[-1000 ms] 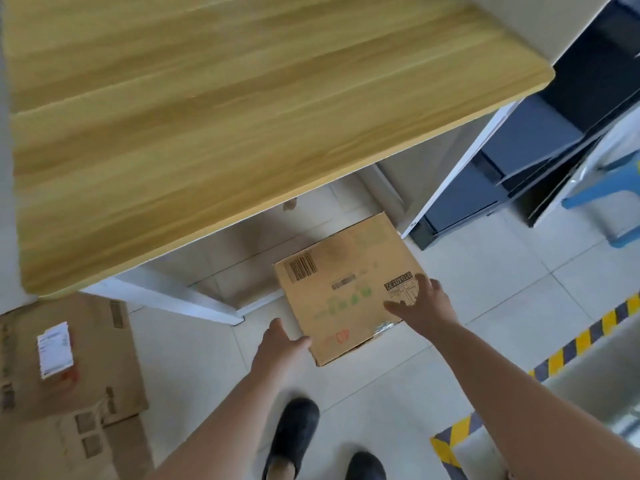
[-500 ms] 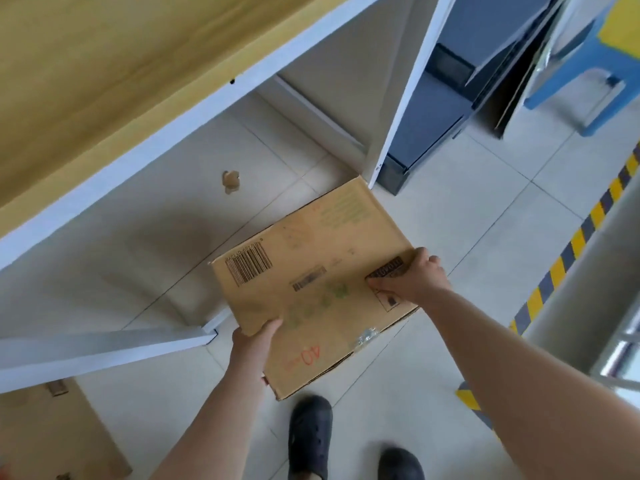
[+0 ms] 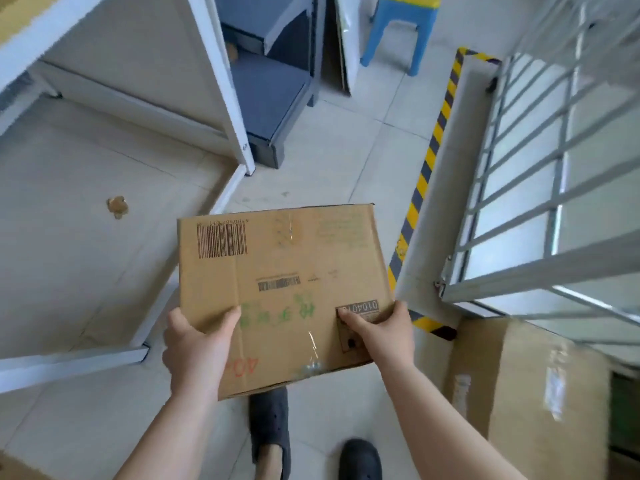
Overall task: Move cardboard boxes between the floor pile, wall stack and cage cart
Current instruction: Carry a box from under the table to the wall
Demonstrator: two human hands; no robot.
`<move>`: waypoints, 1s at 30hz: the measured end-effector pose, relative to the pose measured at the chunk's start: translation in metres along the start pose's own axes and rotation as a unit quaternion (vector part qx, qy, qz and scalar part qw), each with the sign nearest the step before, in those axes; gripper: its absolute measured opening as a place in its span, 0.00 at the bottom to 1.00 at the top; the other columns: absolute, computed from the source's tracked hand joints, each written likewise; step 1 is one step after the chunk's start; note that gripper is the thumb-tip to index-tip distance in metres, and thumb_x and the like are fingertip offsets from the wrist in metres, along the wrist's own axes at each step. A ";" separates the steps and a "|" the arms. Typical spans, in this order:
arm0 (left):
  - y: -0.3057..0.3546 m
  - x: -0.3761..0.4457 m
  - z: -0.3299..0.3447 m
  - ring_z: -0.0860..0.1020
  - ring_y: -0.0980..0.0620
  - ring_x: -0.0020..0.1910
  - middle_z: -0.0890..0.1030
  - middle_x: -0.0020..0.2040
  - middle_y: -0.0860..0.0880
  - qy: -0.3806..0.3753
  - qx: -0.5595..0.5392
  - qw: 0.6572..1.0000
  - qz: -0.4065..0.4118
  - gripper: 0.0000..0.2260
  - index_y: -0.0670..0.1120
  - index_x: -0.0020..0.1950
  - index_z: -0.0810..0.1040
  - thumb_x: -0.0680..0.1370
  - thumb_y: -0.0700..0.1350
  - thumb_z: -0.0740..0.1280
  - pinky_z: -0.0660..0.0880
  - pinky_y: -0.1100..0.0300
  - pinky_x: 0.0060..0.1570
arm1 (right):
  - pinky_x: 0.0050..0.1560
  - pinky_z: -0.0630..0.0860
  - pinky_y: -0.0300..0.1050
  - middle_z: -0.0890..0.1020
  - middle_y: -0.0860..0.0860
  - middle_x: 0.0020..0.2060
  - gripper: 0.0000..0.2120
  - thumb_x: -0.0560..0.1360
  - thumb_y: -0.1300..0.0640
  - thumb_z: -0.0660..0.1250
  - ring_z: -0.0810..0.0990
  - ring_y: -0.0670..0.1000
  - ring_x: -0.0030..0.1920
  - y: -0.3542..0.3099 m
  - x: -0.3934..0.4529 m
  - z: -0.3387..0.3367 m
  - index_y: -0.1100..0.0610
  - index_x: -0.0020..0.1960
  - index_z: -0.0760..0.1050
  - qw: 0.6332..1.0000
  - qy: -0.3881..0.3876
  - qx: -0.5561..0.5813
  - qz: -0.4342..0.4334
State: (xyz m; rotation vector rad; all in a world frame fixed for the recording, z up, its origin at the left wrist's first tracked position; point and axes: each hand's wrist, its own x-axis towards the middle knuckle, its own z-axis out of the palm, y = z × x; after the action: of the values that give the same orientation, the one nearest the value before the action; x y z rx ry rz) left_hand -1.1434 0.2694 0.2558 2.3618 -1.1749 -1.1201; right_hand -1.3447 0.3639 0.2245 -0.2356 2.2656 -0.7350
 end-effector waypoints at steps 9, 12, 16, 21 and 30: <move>0.006 -0.160 0.015 0.69 0.39 0.62 0.72 0.62 0.44 -0.066 0.026 0.984 0.160 0.23 0.46 0.61 0.65 0.73 0.54 0.70 0.67 0.48 0.51 | 0.55 0.76 0.55 0.80 0.45 0.47 0.39 0.47 0.30 0.72 0.79 0.49 0.50 0.100 -0.080 -0.137 0.49 0.52 0.70 0.979 0.129 0.155 0.037; -0.010 -0.196 0.019 0.71 0.40 0.60 0.72 0.62 0.45 -0.109 -0.018 0.976 0.187 0.22 0.50 0.58 0.65 0.71 0.54 0.71 0.71 0.45 0.56 | 0.57 0.75 0.55 0.80 0.45 0.47 0.38 0.49 0.30 0.71 0.79 0.49 0.50 0.129 -0.110 -0.170 0.49 0.52 0.70 0.968 0.185 0.169 0.028; -0.042 -0.244 0.002 0.74 0.42 0.58 0.74 0.60 0.47 -0.136 -0.051 0.971 0.187 0.17 0.55 0.54 0.65 0.72 0.53 0.70 0.73 0.42 0.59 | 0.62 0.70 0.57 0.77 0.43 0.44 0.26 0.60 0.34 0.70 0.75 0.49 0.51 0.158 -0.164 -0.205 0.49 0.49 0.69 0.956 0.235 0.174 -0.001; -0.059 -0.304 -0.015 0.75 0.44 0.58 0.76 0.60 0.49 -0.165 -0.077 0.962 0.202 0.19 0.60 0.52 0.66 0.67 0.55 0.72 0.72 0.43 0.61 | 0.63 0.69 0.58 0.77 0.45 0.46 0.26 0.60 0.32 0.66 0.75 0.50 0.52 0.197 -0.212 -0.237 0.48 0.50 0.70 0.946 0.243 0.213 -0.004; -0.109 -0.415 0.013 0.76 0.47 0.56 0.75 0.58 0.51 -0.223 -0.110 0.938 0.242 0.27 0.60 0.56 0.65 0.62 0.56 0.73 0.73 0.53 0.52 | 0.44 0.70 0.47 0.77 0.50 0.44 0.14 0.66 0.41 0.62 0.75 0.53 0.47 0.294 -0.252 -0.310 0.49 0.46 0.70 0.884 0.320 0.341 0.005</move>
State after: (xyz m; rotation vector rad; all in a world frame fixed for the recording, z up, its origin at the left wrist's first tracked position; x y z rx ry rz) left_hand -1.2462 0.6590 0.4038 1.5630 -1.5655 -1.5374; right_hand -1.3666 0.8337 0.3826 0.4192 2.3975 -1.7442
